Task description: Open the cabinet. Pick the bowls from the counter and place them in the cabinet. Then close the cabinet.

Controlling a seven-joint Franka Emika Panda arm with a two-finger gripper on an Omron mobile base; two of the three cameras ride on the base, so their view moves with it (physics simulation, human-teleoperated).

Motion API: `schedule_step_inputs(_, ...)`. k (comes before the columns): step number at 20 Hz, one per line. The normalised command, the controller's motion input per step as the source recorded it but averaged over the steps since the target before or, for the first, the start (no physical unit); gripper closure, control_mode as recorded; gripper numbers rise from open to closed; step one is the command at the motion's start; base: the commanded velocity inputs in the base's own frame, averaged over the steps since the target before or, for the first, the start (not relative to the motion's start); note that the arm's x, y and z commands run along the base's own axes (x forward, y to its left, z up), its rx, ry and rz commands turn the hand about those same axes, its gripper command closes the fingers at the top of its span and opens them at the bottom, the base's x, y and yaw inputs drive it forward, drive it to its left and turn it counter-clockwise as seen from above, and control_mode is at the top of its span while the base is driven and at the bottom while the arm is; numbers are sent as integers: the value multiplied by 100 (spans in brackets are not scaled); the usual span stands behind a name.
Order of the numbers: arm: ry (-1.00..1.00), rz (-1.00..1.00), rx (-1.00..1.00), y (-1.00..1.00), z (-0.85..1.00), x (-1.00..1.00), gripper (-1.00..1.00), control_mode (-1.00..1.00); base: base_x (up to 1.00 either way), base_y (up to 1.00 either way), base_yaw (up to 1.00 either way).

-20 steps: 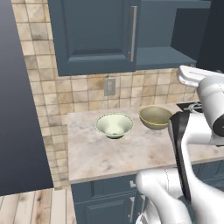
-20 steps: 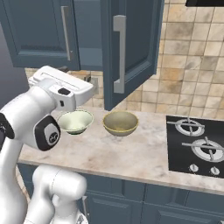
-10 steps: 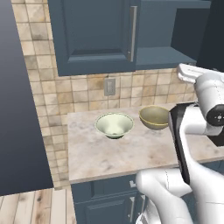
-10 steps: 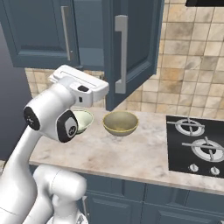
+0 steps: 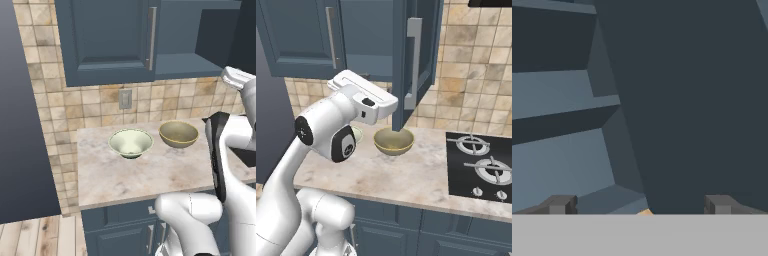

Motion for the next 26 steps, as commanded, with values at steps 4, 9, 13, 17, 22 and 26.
schedule_step_inputs(4, 0, 0, 3, -94, -35, 74, -100, -100, 0, 0, 0)
schedule_step_inputs(9, 0, 0, 5, -97, -36, 73, -100, -100, 0, 0, 0)
schedule_step_inputs(13, 0, 0, 4, -87, -29, 69, -100, -100, 0, 0, 0)
schedule_step_inputs(17, 3, 0, 0, -17, -1, 22, -100, -100, 0, 0, 0)
schedule_step_inputs(22, -3, 0, -1, 2, 0, -17, -100, -100, 0, 0, 0)
schedule_step_inputs(26, -32, 0, -22, 42, 10, -62, -100, -100, 0, 0, 0)
